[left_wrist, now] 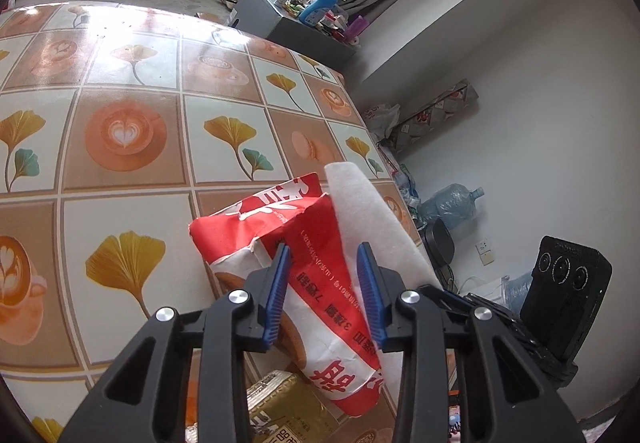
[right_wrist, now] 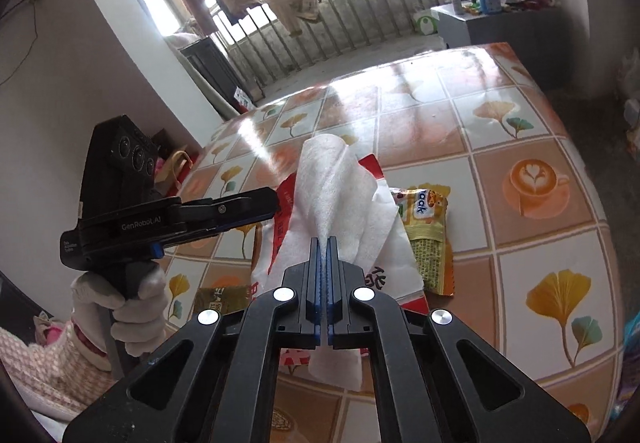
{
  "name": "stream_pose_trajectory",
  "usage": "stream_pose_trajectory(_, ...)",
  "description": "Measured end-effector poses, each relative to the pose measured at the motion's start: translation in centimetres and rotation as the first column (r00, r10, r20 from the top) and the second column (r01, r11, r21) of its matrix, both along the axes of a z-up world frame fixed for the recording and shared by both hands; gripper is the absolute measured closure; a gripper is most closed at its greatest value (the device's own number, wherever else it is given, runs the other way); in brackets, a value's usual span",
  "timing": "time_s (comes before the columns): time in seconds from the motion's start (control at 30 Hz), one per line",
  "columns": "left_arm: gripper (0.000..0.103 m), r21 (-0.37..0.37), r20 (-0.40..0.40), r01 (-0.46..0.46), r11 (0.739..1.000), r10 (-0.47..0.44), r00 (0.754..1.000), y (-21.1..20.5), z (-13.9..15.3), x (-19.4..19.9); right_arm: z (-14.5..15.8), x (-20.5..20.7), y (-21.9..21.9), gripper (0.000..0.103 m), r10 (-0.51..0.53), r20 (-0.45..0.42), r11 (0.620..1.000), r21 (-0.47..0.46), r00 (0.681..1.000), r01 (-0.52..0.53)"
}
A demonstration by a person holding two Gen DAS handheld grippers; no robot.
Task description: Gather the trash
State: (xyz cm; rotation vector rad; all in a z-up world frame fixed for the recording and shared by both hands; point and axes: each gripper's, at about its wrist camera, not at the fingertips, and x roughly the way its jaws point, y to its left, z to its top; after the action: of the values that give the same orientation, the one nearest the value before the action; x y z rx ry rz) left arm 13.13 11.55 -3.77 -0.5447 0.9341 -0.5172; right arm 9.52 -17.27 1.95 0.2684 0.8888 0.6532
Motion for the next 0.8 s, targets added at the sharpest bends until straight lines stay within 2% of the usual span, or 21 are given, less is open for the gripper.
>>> stream_pose_trajectory(0.13,0.07,0.028,-0.001,0.001,1.0,-0.001,1.0,-0.4,-0.1,0.1,0.4,0.2,-2.9,0.103,-0.063,-0.038,0.988,0.136,0.997,0.068)
stream_pose_trajectory(0.2,0.07,0.041,0.006,0.006,0.999,-0.007,1.0,-0.7,0.2,0.0,0.4,0.4,-4.3,0.103,-0.094,-0.072,0.979,0.174,0.993,0.105)
stream_pose_trajectory(0.33,0.07,0.083,0.04,0.04,0.996,-0.044,0.998,-2.2,1.0,-0.2,-0.9,0.3,-5.3,0.103,-0.144,-0.119,0.979,0.127,0.982,0.159)
stream_pose_trajectory(0.43,0.07,0.168,0.061,0.078,0.983,-0.09,0.994,-4.2,1.2,-0.3,-1.8,0.0,-5.3,0.103,-0.169,-0.152,0.981,0.072,0.974,0.181)
stream_pose_trajectory(0.57,0.07,0.274,0.037,0.122,0.954,-0.137,0.99,-6.4,0.4,0.1,-2.6,-0.2,-5.2,0.098,-0.18,-0.186,0.981,0.039,0.966,0.191)
stream_pose_trajectory(0.63,0.07,0.292,0.035,0.131,0.947,-0.148,0.988,-7.0,0.1,0.2,-2.5,0.0,-5.2,0.089,-0.183,-0.196,0.98,0.044,0.963,0.195)
stream_pose_trajectory(0.7,0.07,0.304,0.038,0.136,0.943,-0.154,0.987,-7.2,0.0,0.3,-2.4,0.2,-5.3,0.072,-0.185,-0.202,0.978,0.056,0.962,0.2)
stream_pose_trajectory(0.8,0.07,0.319,0.04,0.14,0.937,-0.161,0.986,-7.5,-0.1,0.4,-2.5,-0.1,-4.9,0.07,-0.172,-0.199,0.982,0.044,0.965,0.184)
